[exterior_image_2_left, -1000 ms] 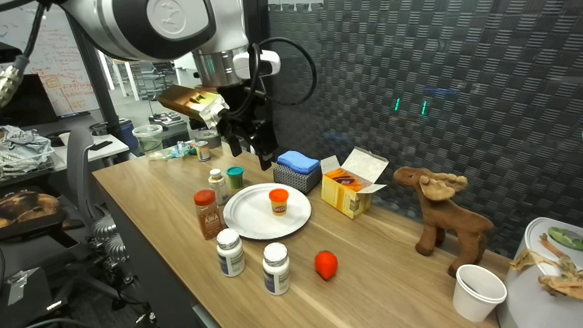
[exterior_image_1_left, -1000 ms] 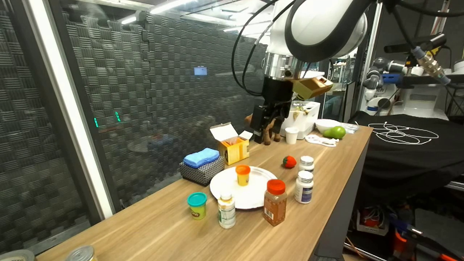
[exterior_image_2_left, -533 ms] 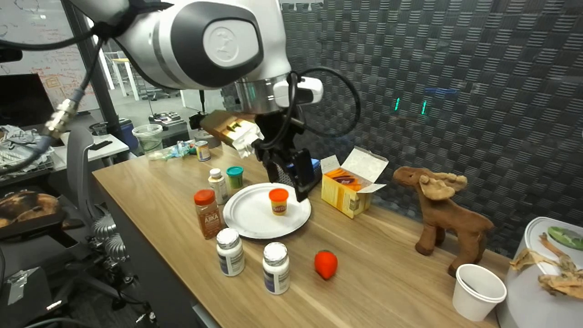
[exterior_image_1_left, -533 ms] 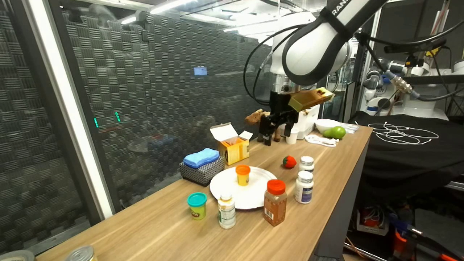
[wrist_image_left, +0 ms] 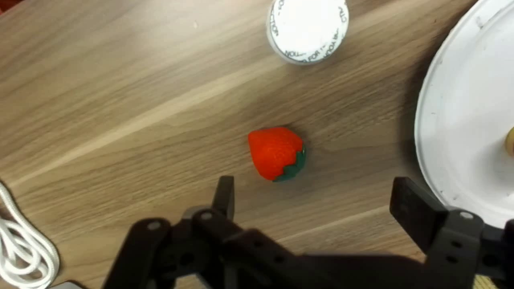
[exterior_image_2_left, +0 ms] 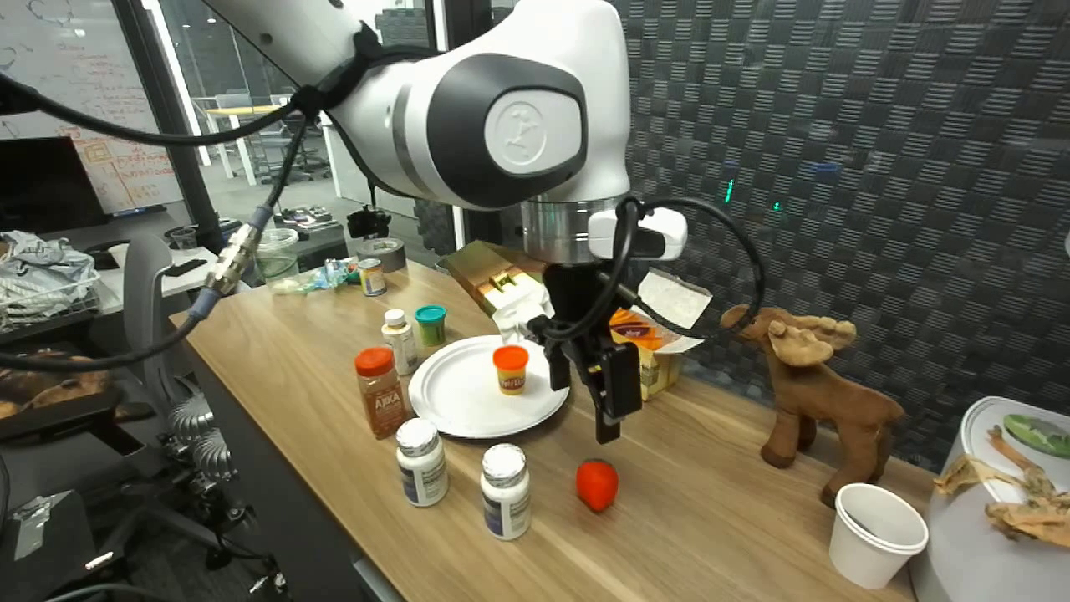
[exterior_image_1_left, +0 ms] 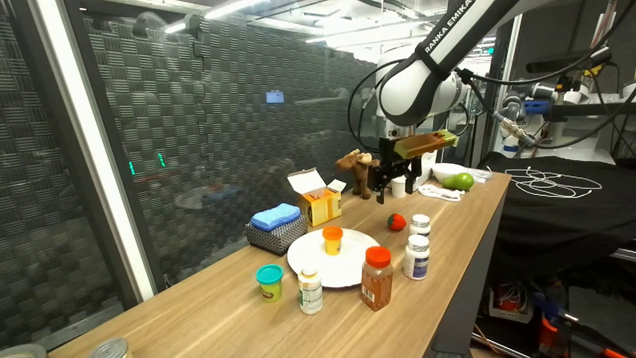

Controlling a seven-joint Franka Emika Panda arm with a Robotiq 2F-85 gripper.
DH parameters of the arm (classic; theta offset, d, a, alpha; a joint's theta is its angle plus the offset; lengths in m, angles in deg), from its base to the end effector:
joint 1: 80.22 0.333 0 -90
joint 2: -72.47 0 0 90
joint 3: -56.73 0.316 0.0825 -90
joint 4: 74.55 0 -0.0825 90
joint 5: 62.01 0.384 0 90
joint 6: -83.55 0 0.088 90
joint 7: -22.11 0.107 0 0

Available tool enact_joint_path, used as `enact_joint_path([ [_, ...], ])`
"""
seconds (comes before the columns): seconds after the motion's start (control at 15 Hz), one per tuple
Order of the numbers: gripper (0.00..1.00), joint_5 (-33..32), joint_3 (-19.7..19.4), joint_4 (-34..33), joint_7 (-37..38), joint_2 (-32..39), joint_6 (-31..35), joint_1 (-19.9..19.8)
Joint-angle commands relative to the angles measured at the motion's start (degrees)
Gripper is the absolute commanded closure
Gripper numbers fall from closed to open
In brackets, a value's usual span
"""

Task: Pick up all the objects surrounding the white plate and arrange them on the plate

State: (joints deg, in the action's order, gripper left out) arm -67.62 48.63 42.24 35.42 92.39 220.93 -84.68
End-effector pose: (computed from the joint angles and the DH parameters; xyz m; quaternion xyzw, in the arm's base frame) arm 0.5841 -0.1286 0.2751 0.9812 -0.1842 0.0072 0.0573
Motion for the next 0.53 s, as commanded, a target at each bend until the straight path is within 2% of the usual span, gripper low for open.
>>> enact_joint_path([
  [0.0, 0.0, 3.12, -0.18, -5.13, 0.2, 4.03, -3.51, -1.2],
  [0.47, 0.0, 7.07, -0.1, -10.0, -0.08, 10.7, -6.89, -3.35],
])
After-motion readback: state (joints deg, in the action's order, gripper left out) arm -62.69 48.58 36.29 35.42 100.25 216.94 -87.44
